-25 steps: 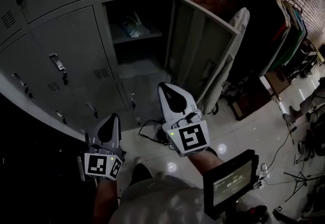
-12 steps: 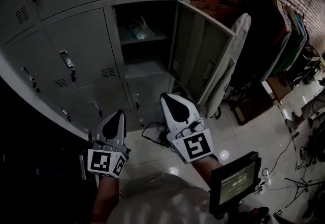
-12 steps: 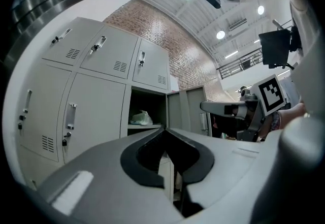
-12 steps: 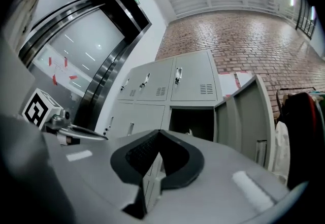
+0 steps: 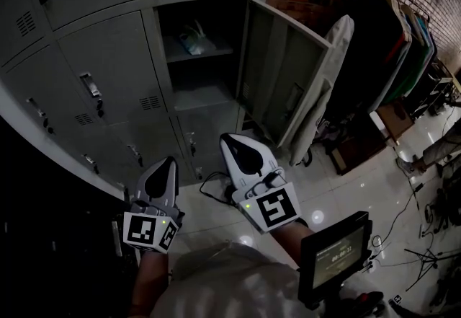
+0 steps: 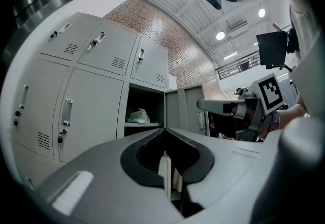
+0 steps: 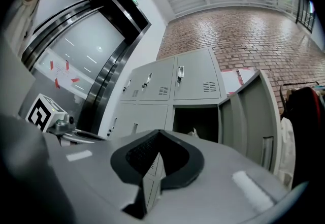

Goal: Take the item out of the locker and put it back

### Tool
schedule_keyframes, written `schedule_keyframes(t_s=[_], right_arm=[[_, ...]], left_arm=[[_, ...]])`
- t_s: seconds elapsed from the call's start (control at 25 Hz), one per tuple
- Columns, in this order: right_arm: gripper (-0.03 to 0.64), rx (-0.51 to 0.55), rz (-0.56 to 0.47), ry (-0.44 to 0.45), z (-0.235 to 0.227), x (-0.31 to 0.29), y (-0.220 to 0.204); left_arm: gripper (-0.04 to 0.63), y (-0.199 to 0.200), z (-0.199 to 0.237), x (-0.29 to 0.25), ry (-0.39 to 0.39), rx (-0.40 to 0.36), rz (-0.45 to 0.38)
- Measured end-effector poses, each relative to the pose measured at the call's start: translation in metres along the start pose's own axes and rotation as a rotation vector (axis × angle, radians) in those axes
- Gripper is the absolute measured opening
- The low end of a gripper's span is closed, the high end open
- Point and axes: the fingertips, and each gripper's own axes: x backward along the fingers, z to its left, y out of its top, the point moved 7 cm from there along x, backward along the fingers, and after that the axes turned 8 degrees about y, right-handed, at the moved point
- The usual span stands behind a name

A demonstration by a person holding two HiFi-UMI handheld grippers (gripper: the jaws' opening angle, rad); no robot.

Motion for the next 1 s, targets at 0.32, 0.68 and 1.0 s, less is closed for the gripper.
schedule_keyframes(t_s=[0.32, 0.68, 1.0], right_arm=[[0.0, -0.003, 0.002, 0.008, 0.005, 0.0, -0.001], [0.0, 0.005, 0.005, 0.021, 0.017, -0.003, 0.0], [0.0, 0.018, -0.014, 0.013, 0.025, 0.001, 0.007]], left_arm=[[0.005, 0.0, 0.0, 0.003, 0.0, -0.003, -0.001], [0.005, 0.001, 0.007, 0.012, 0.012, -0.001, -0.006], [0.005, 0.002, 0.005, 0.017, -0.002, 0.0, -0.012]])
